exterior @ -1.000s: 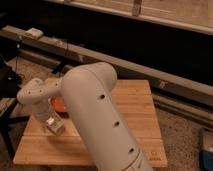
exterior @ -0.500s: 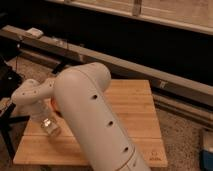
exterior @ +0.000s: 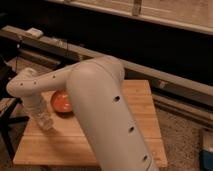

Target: Place the bottle in the ceramic bowl

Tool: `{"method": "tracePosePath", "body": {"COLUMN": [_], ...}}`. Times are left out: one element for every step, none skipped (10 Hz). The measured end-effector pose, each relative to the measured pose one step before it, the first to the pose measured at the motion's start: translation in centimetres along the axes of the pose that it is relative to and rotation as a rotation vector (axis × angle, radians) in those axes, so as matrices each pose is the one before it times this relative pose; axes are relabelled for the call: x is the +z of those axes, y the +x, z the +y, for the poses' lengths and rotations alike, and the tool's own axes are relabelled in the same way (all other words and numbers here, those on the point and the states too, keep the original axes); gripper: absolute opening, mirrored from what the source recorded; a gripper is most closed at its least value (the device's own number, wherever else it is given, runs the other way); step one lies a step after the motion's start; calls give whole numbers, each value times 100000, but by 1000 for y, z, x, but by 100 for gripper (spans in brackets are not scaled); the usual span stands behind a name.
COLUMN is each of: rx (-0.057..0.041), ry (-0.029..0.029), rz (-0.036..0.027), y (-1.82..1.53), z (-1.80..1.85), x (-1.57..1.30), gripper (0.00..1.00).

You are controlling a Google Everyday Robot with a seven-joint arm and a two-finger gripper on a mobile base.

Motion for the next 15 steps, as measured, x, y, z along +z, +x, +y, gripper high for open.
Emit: {"method": "tracePosePath", "body": {"rx": [3555,3408,5594,4854,4283,5360,4450,5555,6367,5194,3225,1029,664,-396,-801], "ry": [302,477,915,993,850,1435,793,1367,1080,780,671,413,368,61,-302], "rz": [-4331,-1923,-1551,-562,-432,249,-102,-12,-752,-1124,-894,-774,-1145,-514,-225], "y": [-418,-328,-409,-345,-402,-409,-458,-509,-677,-517,-375,-204,-38,254,266], "z": [-976,-1063,-2098,-2012,-1793,-2381,-1849,-2261,-2222,-1555,-954,-225,114,468,687], "x": [-1714,-737,-403,39,116,329,311,452,445,227,361,354,456,367,182], "gripper": [0,0,0,0,0,0,0,0,2,10,20,28,40,50,58]}}
